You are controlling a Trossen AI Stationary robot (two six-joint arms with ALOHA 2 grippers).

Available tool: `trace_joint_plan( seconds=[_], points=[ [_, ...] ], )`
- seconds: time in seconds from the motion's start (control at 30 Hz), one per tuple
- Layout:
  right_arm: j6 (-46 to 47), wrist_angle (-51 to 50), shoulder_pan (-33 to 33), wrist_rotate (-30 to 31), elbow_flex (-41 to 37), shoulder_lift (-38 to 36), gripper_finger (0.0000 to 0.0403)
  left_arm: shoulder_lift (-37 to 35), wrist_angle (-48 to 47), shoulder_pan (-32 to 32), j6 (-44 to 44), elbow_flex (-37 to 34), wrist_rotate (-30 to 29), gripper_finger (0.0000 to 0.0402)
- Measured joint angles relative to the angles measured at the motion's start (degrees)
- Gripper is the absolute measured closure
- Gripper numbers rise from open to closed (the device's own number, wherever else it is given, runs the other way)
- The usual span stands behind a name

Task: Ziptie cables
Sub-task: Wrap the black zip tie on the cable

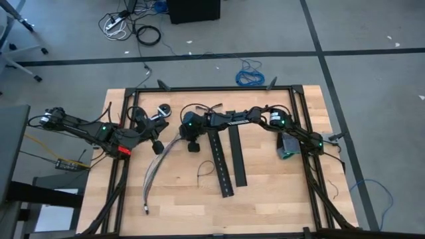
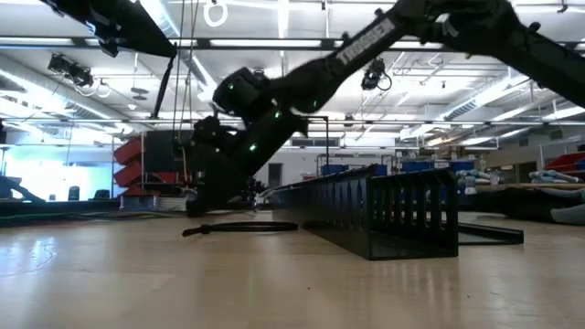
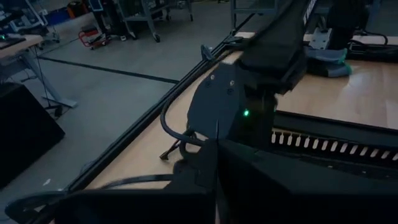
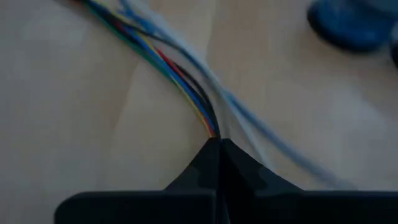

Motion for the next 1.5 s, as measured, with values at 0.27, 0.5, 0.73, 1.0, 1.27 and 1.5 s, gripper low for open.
trace_joint_plan(
  seconds=[0.27, 0.5, 0.73, 1.0, 1.27, 1.5],
  points=[
    [-2.0, -13.8, 3.4, 17.0, 0.0, -13.7, 0.0402, 0.0, 0.6, 0.0, 1.8, 0.0, 0.0, 0.0401],
    [-0.2, -26.6, 7.1, 32.6, 0.1, -25.2, 0.0402, 0.0, 1.3, 0.0, 2.3, 0.0, 0.0, 0.0401],
    [11.6, -47.0, 7.3, 38.9, 0.1, -35.0, 0.0402, 0.0, 1.5, 0.0, 3.2, 0.0, 0.7, 0.0401],
    [19.7, -57.6, 6.7, 33.9, 0.1, -36.6, 0.0403, 0.0, 2.1, 0.0, 3.7, 0.0, 1.0, 0.0401],
    [13.9, -53.5, 3.8, 31.0, 0.1, -30.7, 0.0381, 0.0, 4.3, 0.0, 4.7, 0.0, 2.6, 0.0401],
    [1.3, -41.4, 3.3, 23.5, 0.1, -25.6, 0.0332, 0.0, 4.3, 0.0, 4.6, 0.0, 3.3, 0.0401]
  ],
)
